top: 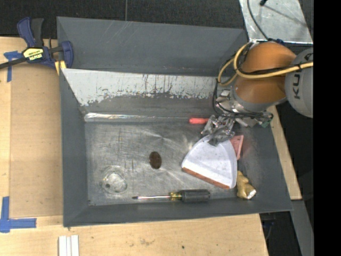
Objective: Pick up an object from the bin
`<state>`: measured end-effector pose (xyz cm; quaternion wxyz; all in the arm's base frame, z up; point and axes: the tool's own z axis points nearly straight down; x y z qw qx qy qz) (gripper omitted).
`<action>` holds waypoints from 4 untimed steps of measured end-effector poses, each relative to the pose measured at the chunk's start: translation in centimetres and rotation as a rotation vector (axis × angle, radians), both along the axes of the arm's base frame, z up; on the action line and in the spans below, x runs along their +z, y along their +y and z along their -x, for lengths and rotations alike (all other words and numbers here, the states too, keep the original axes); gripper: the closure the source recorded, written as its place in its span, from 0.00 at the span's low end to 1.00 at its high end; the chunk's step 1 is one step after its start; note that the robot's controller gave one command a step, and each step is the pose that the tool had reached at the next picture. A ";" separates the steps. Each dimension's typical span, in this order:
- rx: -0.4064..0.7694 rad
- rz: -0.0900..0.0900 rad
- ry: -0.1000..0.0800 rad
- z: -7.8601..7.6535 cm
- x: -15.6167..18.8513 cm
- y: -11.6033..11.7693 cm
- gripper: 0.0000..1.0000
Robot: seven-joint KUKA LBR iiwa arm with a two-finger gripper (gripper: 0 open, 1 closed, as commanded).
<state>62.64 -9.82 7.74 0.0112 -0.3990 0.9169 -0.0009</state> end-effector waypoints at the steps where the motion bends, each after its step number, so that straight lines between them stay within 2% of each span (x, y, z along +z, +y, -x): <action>1: 0.000 0.000 0.004 0.1 0.3 0.0 1.00; 2: 0.001 0.002 0.019 0.3 2.0 0.0 1.00; 4: 0.001 0.006 0.018 0.3 5.4 -0.1 1.00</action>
Offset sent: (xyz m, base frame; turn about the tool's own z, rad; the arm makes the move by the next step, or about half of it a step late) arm 0.0000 0.0001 0.0610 0.0001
